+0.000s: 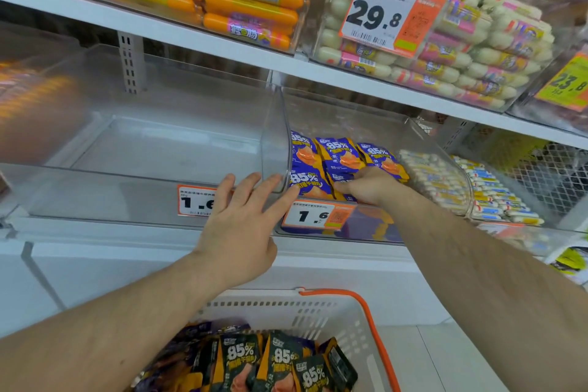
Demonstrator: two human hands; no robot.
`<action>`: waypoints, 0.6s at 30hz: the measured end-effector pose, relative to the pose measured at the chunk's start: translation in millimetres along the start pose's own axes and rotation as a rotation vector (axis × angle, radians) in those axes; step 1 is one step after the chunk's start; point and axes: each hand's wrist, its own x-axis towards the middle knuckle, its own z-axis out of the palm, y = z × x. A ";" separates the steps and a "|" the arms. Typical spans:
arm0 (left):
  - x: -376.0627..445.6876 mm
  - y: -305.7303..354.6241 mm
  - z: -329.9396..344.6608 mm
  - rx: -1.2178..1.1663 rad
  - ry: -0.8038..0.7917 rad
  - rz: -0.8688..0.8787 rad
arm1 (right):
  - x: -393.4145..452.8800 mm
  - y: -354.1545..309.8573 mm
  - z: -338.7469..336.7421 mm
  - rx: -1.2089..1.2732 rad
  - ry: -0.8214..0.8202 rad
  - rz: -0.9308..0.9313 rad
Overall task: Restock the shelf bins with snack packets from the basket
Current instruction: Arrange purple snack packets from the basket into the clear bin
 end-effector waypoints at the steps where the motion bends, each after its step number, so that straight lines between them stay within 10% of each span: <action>1: -0.1 0.0 -0.1 -0.003 -0.001 0.001 | -0.7 0.0 -0.1 -0.010 0.004 -0.011; 10: -0.5 -0.7 -0.8 -0.017 -0.002 0.005 | -2.3 -1.0 0.1 -0.146 0.041 0.013; 13: -4.3 3.2 -6.0 -0.161 0.168 0.086 | -22.7 -4.7 1.7 -0.082 0.544 -0.074; 15: -11.0 10.4 -8.4 -0.280 0.223 0.217 | -52.8 -13.0 10.5 -0.011 1.038 -0.458; 18: -27.0 20.6 -13.3 -0.341 -0.211 0.305 | -106.3 -20.8 57.5 0.177 1.183 -0.916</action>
